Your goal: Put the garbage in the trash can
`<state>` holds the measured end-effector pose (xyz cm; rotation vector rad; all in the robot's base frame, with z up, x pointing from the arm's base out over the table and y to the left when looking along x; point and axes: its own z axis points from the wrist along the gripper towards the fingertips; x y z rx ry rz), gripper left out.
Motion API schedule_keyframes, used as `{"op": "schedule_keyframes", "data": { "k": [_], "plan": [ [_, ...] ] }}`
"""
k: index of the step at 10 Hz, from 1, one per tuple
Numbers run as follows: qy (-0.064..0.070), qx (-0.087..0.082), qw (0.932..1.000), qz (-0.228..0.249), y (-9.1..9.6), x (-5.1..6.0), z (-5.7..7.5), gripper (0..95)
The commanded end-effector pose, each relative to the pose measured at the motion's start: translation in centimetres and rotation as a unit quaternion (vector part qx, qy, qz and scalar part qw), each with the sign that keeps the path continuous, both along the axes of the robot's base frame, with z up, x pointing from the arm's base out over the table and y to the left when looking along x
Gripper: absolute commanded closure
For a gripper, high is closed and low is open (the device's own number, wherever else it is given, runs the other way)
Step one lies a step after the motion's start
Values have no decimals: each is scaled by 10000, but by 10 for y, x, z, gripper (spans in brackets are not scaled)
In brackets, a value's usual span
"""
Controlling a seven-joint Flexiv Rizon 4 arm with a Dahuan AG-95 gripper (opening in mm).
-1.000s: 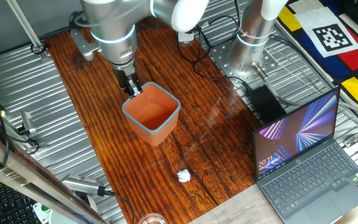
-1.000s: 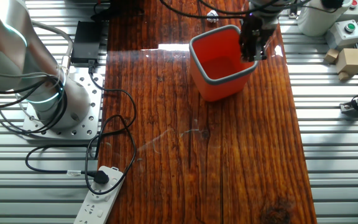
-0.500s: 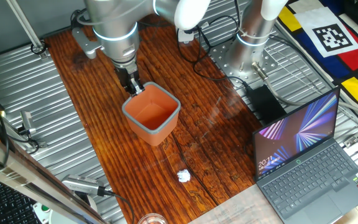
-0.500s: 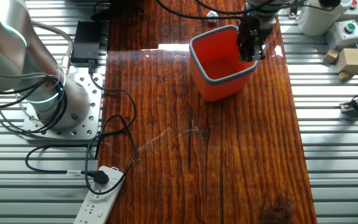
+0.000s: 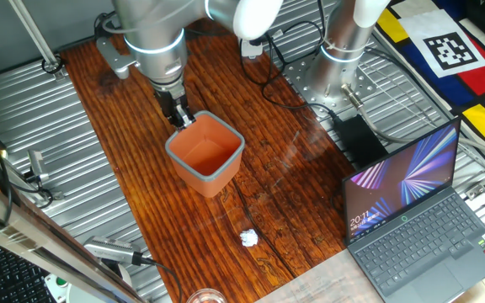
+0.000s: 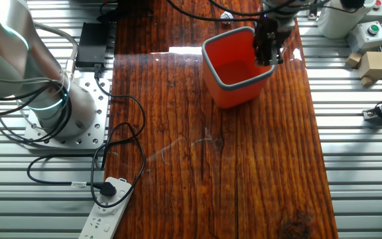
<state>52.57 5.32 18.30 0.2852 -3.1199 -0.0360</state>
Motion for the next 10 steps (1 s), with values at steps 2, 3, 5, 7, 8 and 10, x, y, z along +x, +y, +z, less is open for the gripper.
{"op": "schedule_keyframes", "data": {
  "k": [2,3,5,7,8,10],
  "plan": [
    [259,-43,9975,651,0,-1,0,950],
    [286,-59,9957,881,0,-1,0,950],
    [272,-24,9930,1153,0,-1,0,950],
    [254,59,9906,1344,0,-1,0,950],
    [256,62,9904,1355,0,-1,0,950],
    [255,84,9896,1414,0,-1,0,950]
  ]
}}
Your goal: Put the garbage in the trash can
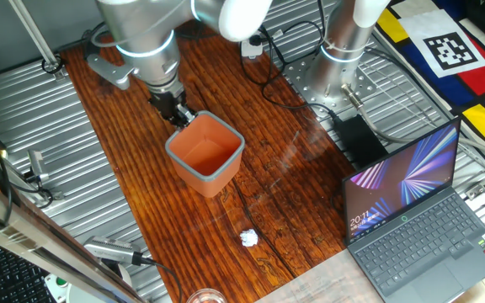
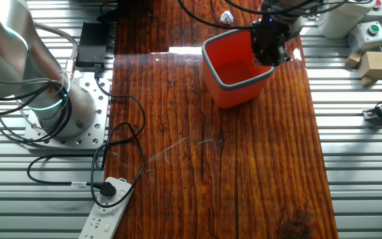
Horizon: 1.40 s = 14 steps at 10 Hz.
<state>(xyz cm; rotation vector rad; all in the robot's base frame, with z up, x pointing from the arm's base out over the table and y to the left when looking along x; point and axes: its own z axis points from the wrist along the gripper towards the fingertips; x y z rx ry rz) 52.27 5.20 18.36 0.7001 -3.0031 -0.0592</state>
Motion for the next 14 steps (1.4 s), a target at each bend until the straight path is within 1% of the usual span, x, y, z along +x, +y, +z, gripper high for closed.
{"op": "schedule_keyframes", "data": {
  "k": [1,2,3,4,6,7,11,14],
  "plan": [
    [23,30,10000,83,1,2,-1,950],
    [43,36,10000,75,1,2,-1,950],
    [66,31,10000,33,9,4,2,950],
    [101,4,9999,-104,36,5,8,950],
    [112,-22,9994,-330,82,1,9,950],
    [117,-37,9989,-463,106,-4,5,950],
    [83,-51,9965,-833,180,-18,-22,950],
    [77,-49,9956,-938,200,-24,-30,950]
  ]
}}
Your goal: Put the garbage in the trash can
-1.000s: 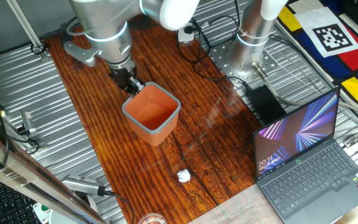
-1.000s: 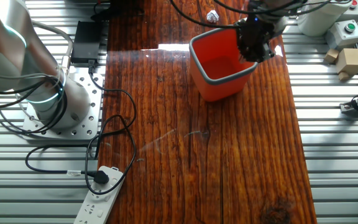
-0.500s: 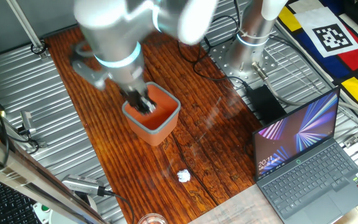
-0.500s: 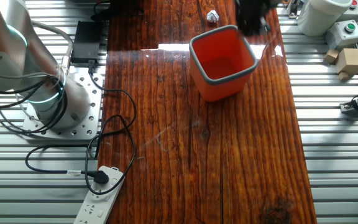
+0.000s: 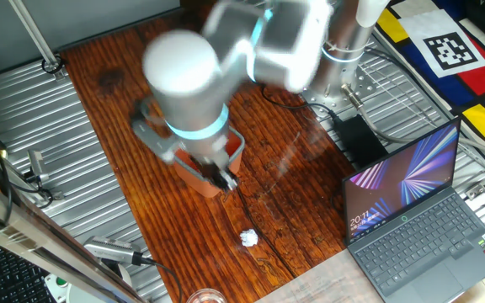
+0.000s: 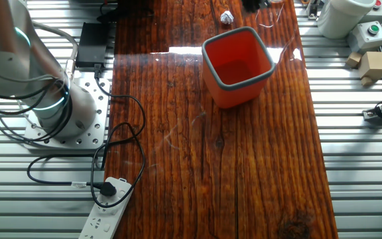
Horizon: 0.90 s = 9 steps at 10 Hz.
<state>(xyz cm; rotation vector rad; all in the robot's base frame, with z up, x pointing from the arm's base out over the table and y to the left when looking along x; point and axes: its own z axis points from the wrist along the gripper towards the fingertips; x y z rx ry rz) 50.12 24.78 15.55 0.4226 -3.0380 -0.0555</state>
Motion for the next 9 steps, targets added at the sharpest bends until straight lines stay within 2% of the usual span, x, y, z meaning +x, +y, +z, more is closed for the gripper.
{"op": "schedule_keyframes", "data": {
  "k": [1,4,6,7,9],
  "plan": [
    [-15,5,10000,-52,7,-4,-3,950],
    [-4,-7,9999,-104,15,-7,-7,950],
    [1,-1,10000,81,15,-7,-7,950],
    [59,29,9994,354,15,-7,-7,950],
    [65,96,9962,859,15,-7,-7,950]
  ]
}}
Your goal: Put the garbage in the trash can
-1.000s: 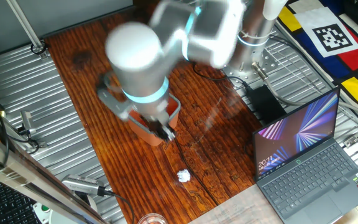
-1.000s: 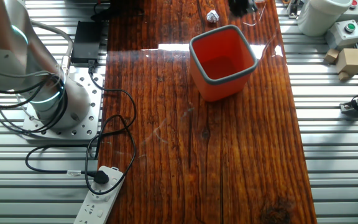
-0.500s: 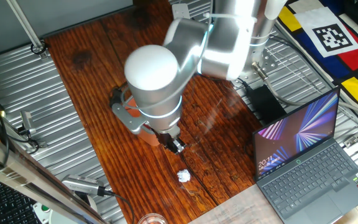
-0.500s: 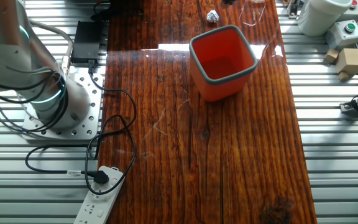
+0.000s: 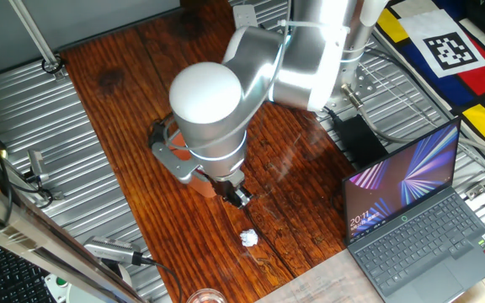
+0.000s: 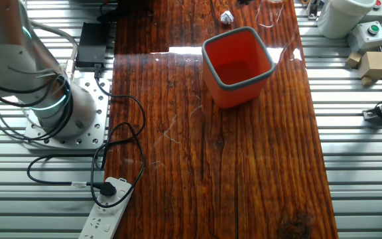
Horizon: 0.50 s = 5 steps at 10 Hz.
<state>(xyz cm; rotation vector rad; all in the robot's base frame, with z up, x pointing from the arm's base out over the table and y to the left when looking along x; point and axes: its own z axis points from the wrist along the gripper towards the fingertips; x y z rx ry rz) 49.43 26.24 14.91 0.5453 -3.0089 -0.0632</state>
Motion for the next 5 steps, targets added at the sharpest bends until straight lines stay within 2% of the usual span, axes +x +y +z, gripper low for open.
{"op": "schedule_keyframes", "data": {
  "k": [1,5],
  "plan": [
    [9,91,9980,629,0,0,-1,950],
    [0,119,9973,721,0,0,-1,950]
  ]
}}
